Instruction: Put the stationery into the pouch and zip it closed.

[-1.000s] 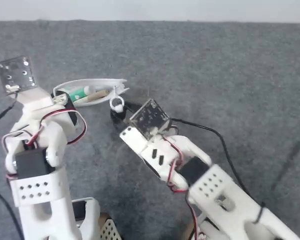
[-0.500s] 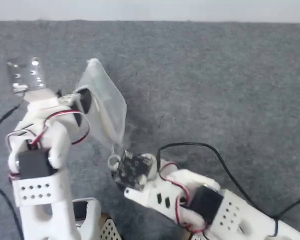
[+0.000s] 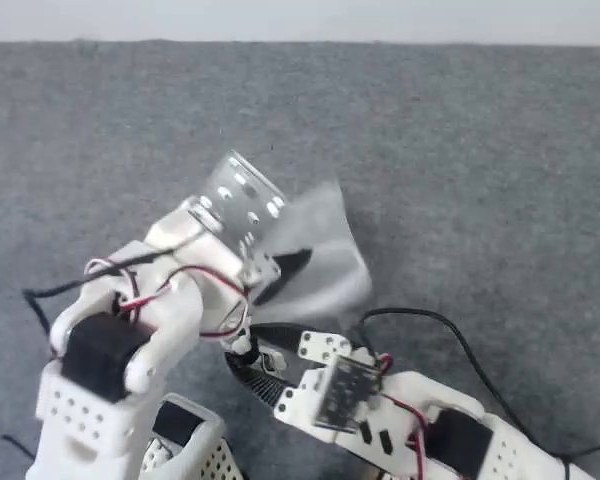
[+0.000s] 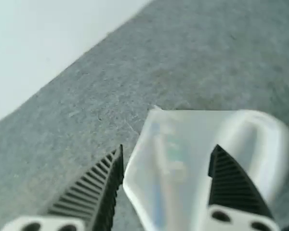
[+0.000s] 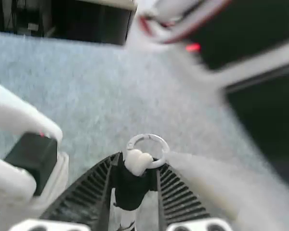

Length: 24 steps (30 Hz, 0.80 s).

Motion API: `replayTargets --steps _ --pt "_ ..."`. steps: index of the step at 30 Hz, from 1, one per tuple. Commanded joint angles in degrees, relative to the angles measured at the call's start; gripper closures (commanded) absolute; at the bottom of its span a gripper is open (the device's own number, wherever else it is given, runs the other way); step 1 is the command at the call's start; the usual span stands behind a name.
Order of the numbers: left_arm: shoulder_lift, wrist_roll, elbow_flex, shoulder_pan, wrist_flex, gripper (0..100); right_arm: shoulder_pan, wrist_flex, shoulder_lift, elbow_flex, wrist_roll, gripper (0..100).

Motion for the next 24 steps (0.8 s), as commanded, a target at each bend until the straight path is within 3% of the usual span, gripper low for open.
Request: replayTargets --steps 1,12,18,24 --pt "-1.67 -2.99 -7.87 1.76 5.27 73 -0.57 -1.45 -6.11 -0.35 0.79 99.3" --pt "-1.93 -1.85 -21.93 -5.89 16.35 73 8.40 1.19 -6.20 -4.92 0.35 99.3" --pt "-9.05 -5.45 -16.40 -9.76 16.44 73 11.91 7.87 -5.85 -10.55 0.53 99.3" --pt "-17.76 -7.38 -1.71 -9.67 15.03 73 14.90 8.66 -5.76 -11.87 0.70 99.3"
